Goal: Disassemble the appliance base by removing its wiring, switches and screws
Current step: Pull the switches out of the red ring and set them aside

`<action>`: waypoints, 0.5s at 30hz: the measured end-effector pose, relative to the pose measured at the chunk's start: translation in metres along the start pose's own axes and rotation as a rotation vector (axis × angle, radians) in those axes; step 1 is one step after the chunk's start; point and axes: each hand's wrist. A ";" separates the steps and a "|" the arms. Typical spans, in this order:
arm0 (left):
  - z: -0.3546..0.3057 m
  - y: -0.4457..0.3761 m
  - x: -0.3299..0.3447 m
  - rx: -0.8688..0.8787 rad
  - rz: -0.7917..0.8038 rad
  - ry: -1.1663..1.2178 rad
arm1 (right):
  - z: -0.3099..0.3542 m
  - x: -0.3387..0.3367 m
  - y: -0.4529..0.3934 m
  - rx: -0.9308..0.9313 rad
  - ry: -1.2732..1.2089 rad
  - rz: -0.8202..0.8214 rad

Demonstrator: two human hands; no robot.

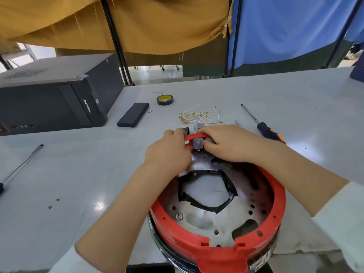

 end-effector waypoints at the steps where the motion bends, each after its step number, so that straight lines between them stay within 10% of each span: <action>1: -0.001 -0.004 -0.003 0.031 0.047 0.009 | 0.002 -0.002 -0.004 0.023 0.039 0.034; 6: 0.000 -0.026 -0.016 0.175 0.211 0.002 | 0.009 0.001 -0.008 0.043 0.080 -0.008; 15: 0.015 -0.022 0.005 0.216 -0.016 -0.007 | 0.003 0.013 -0.005 0.005 0.040 -0.101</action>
Point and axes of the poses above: each hand's wrist, its own y-axis away from the middle knuckle, its own x-axis out of the palm, z = x × y, and after that the axes turned 14 degrees about x, right-handed
